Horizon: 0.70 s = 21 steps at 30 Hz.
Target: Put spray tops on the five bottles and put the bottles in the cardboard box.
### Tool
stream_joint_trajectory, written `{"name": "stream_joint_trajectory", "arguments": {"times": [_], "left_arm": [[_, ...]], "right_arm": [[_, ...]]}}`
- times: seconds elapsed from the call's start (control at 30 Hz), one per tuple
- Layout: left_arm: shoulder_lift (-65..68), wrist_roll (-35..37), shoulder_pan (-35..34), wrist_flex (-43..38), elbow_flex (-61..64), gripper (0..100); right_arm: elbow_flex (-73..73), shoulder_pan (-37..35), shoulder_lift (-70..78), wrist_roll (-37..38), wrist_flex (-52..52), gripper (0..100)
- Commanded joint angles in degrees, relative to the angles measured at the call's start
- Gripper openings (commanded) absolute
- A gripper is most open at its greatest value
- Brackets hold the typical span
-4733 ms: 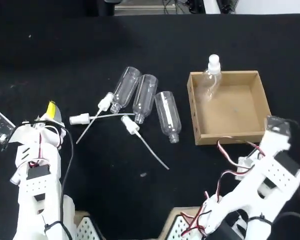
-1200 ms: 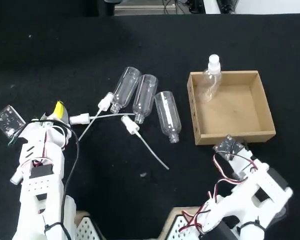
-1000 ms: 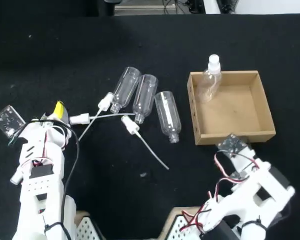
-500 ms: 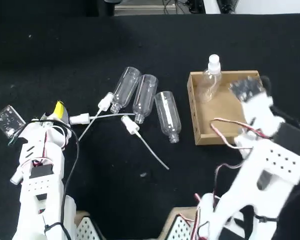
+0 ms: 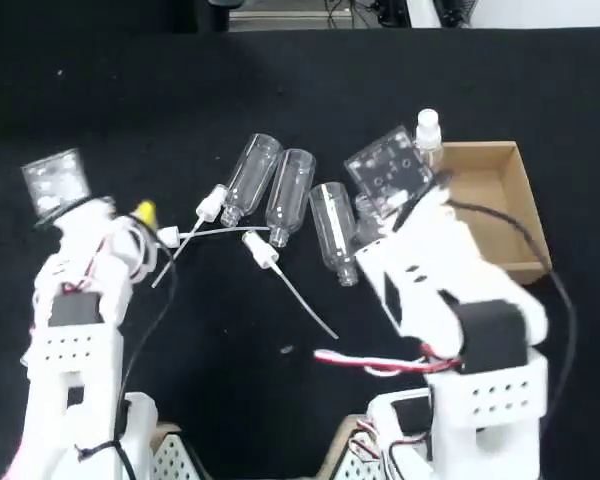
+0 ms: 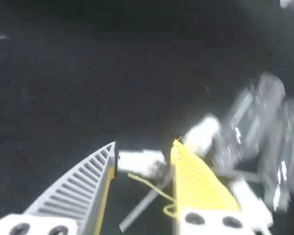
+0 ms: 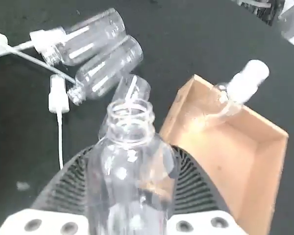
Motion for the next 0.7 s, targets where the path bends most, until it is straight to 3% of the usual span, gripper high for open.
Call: {"name": "stream_joint_trajectory", "arguments": {"times": [0.0,0.17,0.23,0.33,0.53,0.67], "left_arm": [[7.47,-4.75,9.98,7.03,-9.45,17],[20.04,-4.04,18.24,7.12,-14.9,17],[24.26,-0.53,21.23,7.12,-16.66,17],[29.63,8.53,24.75,7.12,-19.38,17],[39.12,35.78,27.12,7.12,-23.87,18],[46.15,40.79,28.0,7.12,-28.09,18]], "right_arm": [[7.08,-0.53,-5.85,-2.29,-5.71,1.0],[14.9,0.62,-12.44,-2.9,-6.42,1.0],[16.84,0.53,-15.52,-5.36,-6.42,1.0],[18.86,0.44,-20.35,-9.58,-6.24,1.0],[20.0,0.7,-28.97,-10.11,-2.55,1.1],[22.73,0.7,-29.85,-10.02,-3.96,1.1]]}}
